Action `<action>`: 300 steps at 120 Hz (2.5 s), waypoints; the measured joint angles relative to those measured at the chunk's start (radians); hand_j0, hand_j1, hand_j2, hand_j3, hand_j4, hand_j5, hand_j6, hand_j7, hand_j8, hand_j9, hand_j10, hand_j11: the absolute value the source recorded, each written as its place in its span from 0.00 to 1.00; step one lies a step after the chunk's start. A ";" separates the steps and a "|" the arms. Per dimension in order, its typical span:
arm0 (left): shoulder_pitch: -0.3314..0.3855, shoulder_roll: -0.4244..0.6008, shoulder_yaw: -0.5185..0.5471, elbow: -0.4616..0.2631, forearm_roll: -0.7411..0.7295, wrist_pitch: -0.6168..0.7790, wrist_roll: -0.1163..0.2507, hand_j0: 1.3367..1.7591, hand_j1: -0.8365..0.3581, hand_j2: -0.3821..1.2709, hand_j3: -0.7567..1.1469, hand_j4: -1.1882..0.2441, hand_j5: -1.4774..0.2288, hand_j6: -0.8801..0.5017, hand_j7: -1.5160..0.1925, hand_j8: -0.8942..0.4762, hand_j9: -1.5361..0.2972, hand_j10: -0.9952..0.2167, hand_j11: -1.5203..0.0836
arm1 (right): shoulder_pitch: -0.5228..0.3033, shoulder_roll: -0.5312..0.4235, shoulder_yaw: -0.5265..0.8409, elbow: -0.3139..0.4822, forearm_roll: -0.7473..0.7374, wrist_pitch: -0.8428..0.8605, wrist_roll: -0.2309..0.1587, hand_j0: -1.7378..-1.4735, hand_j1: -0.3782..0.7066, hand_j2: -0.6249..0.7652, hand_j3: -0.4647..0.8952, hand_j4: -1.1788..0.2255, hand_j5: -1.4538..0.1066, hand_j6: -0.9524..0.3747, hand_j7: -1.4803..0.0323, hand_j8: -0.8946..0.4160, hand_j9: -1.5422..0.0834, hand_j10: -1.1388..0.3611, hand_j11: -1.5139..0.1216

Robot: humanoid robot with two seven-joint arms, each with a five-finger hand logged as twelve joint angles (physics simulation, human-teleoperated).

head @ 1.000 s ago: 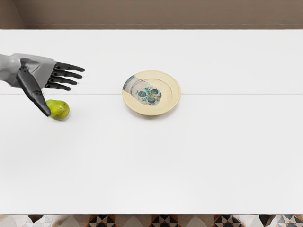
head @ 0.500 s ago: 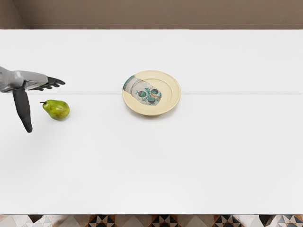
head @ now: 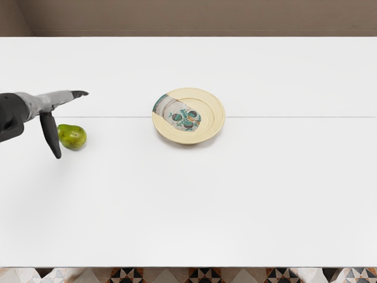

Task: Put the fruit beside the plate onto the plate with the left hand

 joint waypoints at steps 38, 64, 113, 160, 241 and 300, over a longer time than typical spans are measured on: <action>0.111 0.008 0.023 0.022 0.009 0.127 -0.179 0.76 0.99 0.23 0.40 0.83 0.87 0.63 0.89 0.65 0.84 0.82 0.95 | 0.000 0.000 0.000 0.000 0.000 0.000 -0.001 0.30 0.06 0.44 0.34 0.82 0.90 0.69 0.95 0.66 0.92 0.74 0.90; 0.155 0.001 0.024 0.026 0.071 0.253 -0.281 0.76 0.99 0.23 0.40 0.83 0.87 0.63 0.89 0.65 0.84 0.82 0.95 | 0.000 0.000 0.000 0.000 0.000 0.000 -0.002 0.30 0.06 0.44 0.34 0.82 0.90 0.69 0.95 0.66 0.92 0.74 0.90; 0.198 0.020 0.023 0.088 0.069 0.260 -0.296 0.76 0.85 0.25 0.40 0.72 0.75 0.52 0.77 0.54 0.73 0.69 0.83 | 0.000 0.000 0.000 0.000 0.000 0.000 -0.002 0.30 0.06 0.44 0.34 0.82 0.90 0.69 0.95 0.66 0.92 0.74 0.90; 0.188 -0.013 0.023 0.180 0.034 0.253 -0.330 0.76 0.74 0.26 0.40 0.65 0.67 0.45 0.70 0.46 0.66 0.61 0.75 | 0.000 0.000 0.000 0.000 0.000 0.000 -0.002 0.30 0.06 0.44 0.34 0.82 0.90 0.69 0.95 0.66 0.92 0.74 0.90; 0.190 -0.058 0.027 0.240 0.034 0.219 -0.344 0.76 0.66 0.28 0.40 0.59 0.61 0.39 0.63 0.40 0.60 0.54 0.68 | 0.000 0.000 0.000 0.000 0.000 0.000 -0.002 0.30 0.06 0.44 0.34 0.82 0.90 0.69 0.95 0.66 0.92 0.74 0.90; 0.175 -0.071 0.024 0.241 0.034 0.132 -0.344 0.76 0.52 0.29 0.40 0.48 0.51 0.29 0.53 0.34 0.50 0.42 0.56 | 0.000 0.000 0.000 0.000 0.000 0.000 -0.002 0.30 0.06 0.44 0.34 0.82 0.90 0.69 0.95 0.66 0.92 0.74 0.90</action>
